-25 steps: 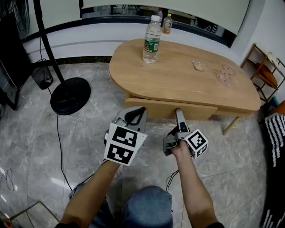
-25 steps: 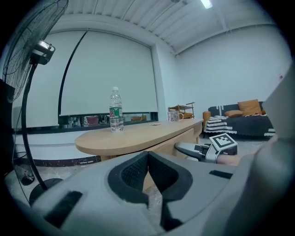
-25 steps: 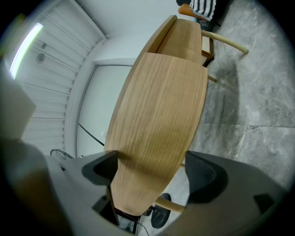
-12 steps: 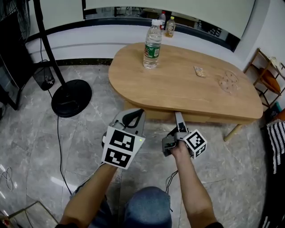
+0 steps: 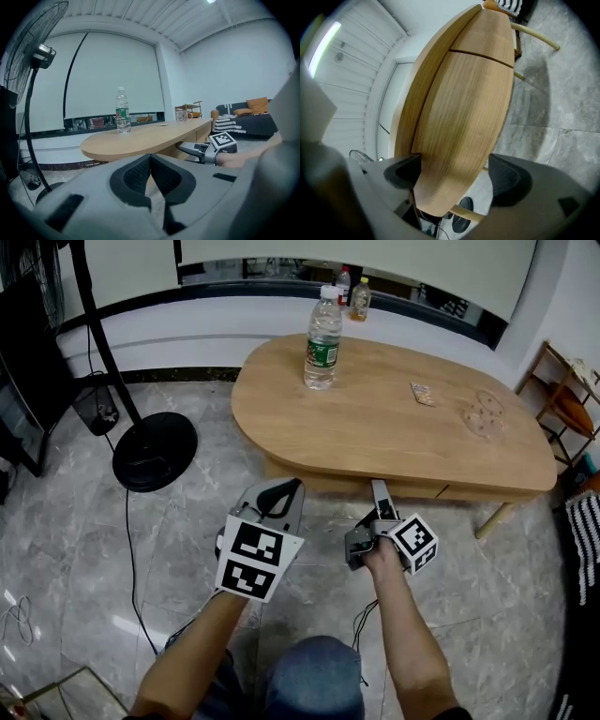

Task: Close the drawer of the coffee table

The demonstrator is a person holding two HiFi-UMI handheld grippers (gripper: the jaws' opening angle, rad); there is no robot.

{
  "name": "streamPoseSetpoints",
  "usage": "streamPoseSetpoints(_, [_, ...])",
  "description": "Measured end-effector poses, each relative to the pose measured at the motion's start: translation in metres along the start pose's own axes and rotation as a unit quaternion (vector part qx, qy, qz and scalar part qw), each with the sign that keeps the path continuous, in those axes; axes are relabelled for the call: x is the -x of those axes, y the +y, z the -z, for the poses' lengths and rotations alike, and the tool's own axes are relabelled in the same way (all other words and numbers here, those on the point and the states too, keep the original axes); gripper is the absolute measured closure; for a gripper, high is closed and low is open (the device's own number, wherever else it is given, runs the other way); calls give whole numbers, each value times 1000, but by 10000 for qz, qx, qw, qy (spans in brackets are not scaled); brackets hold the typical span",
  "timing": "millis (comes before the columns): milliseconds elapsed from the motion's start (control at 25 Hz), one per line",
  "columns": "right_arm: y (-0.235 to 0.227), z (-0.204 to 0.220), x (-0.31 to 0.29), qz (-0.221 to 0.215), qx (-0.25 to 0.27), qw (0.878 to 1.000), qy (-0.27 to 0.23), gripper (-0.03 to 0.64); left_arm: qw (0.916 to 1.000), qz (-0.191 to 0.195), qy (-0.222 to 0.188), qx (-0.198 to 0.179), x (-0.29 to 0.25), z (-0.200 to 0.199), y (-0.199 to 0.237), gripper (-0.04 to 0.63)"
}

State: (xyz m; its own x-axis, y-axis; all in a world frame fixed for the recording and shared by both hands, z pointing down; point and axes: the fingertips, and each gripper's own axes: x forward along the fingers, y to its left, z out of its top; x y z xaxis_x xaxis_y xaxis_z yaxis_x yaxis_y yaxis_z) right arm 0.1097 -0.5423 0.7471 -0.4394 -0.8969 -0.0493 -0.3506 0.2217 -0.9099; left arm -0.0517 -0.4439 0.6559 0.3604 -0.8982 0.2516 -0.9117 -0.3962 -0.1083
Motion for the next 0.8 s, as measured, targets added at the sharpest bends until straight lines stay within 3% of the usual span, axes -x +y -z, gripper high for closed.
streamPoseSetpoints(440, [25, -10, 46, 365, 543, 9973, 343, 246, 9998, 216, -17, 10, 21, -31, -7, 594])
streamPoseSetpoints(800, [109, -45, 74, 800, 890, 9911, 575, 299, 9976, 509, 417, 194, 37, -107, 0, 594])
